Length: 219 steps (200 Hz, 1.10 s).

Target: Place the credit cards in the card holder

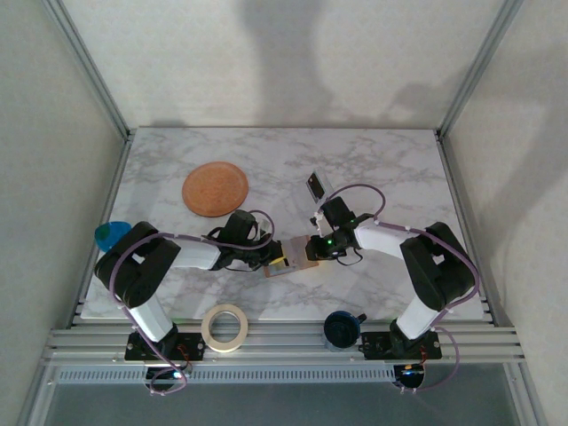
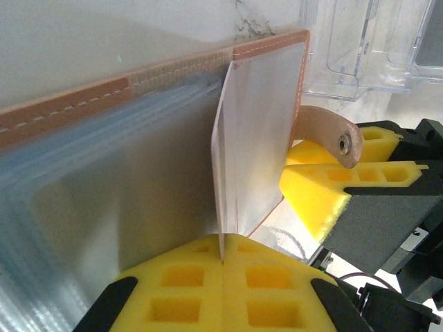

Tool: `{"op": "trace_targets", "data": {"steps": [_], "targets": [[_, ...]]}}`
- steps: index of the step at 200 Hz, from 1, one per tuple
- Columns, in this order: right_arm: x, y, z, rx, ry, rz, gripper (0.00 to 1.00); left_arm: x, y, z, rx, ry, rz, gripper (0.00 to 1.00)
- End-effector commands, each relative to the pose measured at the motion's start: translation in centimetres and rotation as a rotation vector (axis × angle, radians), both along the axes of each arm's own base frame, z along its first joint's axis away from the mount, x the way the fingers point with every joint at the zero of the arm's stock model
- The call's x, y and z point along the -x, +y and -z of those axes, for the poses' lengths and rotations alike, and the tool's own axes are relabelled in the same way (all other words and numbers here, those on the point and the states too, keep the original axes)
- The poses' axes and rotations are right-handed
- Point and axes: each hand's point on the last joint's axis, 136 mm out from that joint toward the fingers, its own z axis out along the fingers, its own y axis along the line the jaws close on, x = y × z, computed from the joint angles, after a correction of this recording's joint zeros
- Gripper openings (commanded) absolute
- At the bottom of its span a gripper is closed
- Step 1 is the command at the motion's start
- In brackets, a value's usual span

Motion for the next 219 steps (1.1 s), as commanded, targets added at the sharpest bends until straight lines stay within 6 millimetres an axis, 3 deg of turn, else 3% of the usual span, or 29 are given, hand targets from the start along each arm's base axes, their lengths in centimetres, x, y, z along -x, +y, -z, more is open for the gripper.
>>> {"op": "trace_targets", "data": {"steps": [1,53,112,157,219], "targets": [[1.3,-0.6,1.6,0.035,0.06,-0.019,0.23,1.3,-0.1,0.9,-0.015,0.052,0.016,0.0],[1.2,-0.5,1.4,0.026,0.053,-0.016,0.23,1.8,-0.1,1.3,-0.019,0.072,0.021,0.0],[1.4,-0.3,1.2,0.003,0.05,-0.016,0.27,1.2,-2.1,0.4,0.018,0.041,0.062,0.0],[1.4,-0.3,0.8,0.006,0.041,-0.02,0.33,1.5,-1.2,1.4,-0.049,0.051,0.06,0.03],[1.1,-0.7,-0.5,0.057,-0.063,-0.036,0.4,0.9,-0.2,0.3,-0.132,-0.012,0.065,0.42]]}}
